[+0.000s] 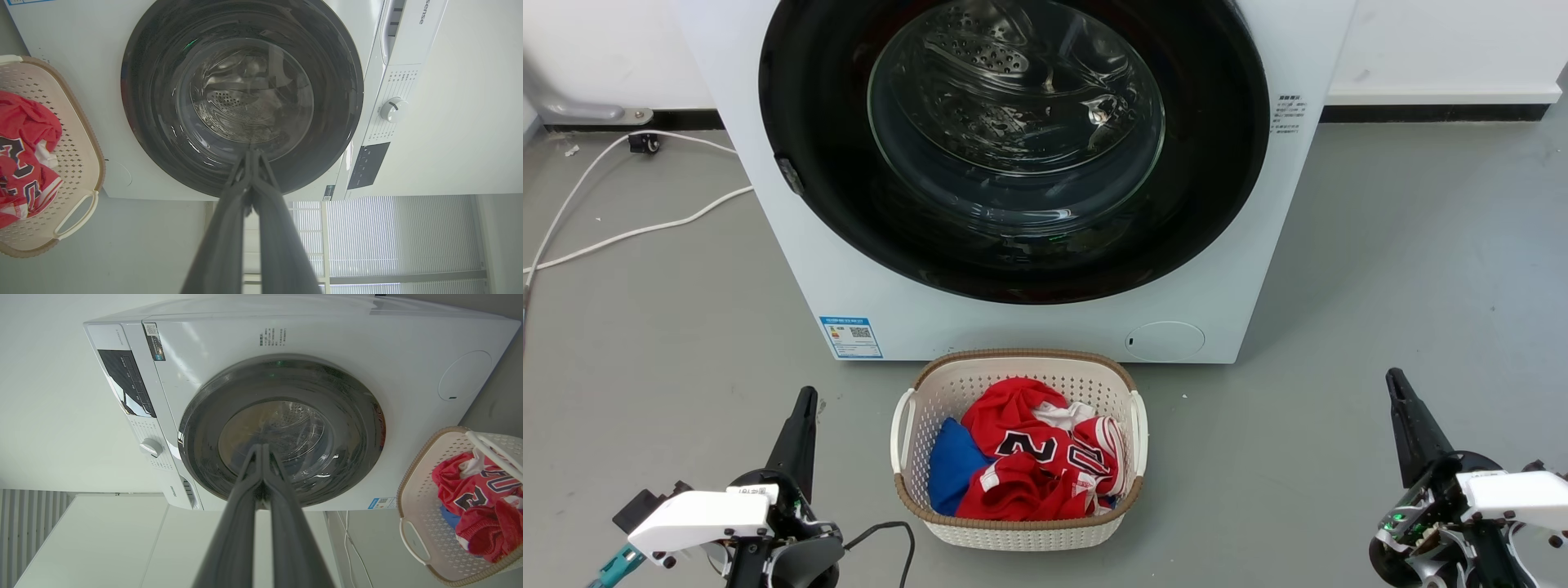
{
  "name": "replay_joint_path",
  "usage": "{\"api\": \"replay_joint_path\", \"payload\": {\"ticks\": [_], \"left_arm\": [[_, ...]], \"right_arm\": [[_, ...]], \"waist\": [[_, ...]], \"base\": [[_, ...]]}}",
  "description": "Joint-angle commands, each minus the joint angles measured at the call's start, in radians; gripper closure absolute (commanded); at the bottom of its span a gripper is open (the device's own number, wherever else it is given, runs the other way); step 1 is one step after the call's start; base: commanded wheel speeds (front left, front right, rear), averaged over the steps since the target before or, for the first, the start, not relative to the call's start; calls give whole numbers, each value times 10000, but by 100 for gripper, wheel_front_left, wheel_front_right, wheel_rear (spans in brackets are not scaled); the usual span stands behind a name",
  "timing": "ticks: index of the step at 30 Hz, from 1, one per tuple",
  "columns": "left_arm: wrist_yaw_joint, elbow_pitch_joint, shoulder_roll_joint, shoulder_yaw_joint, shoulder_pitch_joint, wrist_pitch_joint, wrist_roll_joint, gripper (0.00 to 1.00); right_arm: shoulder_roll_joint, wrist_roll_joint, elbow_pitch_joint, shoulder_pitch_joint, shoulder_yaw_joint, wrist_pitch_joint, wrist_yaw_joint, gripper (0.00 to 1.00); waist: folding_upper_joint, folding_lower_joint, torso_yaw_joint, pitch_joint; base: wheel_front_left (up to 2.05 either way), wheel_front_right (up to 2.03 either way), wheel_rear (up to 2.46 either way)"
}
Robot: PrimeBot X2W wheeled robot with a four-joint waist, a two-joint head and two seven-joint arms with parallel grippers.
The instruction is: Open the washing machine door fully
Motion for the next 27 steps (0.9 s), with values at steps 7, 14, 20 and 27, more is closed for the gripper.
{"api": "replay_joint_path", "payload": {"ticks": [7,14,20,27], "left_arm": [[-22,-5,-21,26,-54,20,0,100],[-22,-5,-21,26,-54,20,0,100],[2,2,0,-2,0,0,0,0],[4,265,-26,-109,354,-152,20,0]], "right_arm": [[36,-60,9,-131,-7,20,0,100],[37,-61,9,-131,-7,20,0,100],[0,-2,2,1,-2,0,0,0],[10,-60,311,368,44,-148,-2,0]], "waist": [[0,0,0,0],[0,0,0,0],[0,0,0,0],[0,0,1,3]], "base": [[0,0,0],[0,0,0],[0,0,0],[0,0,0]]}}
